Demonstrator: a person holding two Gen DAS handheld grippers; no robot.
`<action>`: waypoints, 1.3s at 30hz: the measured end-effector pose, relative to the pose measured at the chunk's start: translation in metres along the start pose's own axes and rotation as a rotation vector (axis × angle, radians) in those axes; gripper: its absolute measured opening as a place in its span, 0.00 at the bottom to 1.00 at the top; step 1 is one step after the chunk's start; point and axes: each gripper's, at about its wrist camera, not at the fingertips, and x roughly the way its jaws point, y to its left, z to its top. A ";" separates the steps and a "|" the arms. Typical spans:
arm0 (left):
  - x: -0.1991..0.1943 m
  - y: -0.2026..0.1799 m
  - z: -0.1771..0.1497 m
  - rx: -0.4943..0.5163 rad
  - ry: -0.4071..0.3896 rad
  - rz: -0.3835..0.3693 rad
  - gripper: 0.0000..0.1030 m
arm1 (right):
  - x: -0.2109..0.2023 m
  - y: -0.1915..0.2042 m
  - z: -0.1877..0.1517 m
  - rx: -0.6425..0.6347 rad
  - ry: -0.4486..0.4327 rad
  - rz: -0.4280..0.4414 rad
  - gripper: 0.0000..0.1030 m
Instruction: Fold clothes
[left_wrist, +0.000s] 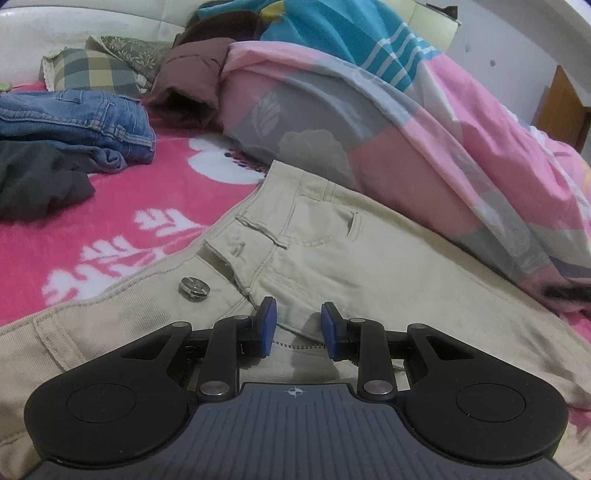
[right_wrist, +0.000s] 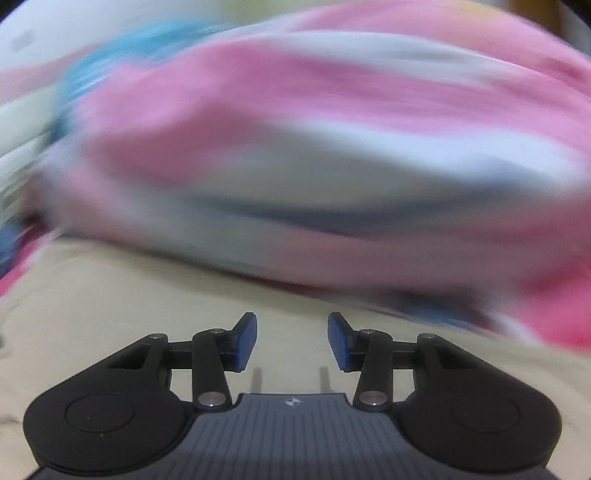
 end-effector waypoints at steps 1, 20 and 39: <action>0.000 0.000 0.000 0.001 0.000 0.001 0.28 | 0.019 0.033 0.012 -0.067 0.008 0.055 0.44; -0.001 -0.006 -0.001 0.034 -0.001 0.023 0.28 | -0.043 -0.247 -0.078 0.247 0.088 -0.289 0.68; -0.001 -0.005 -0.001 0.035 0.001 0.022 0.28 | -0.155 -0.311 -0.148 0.359 0.135 -0.445 0.66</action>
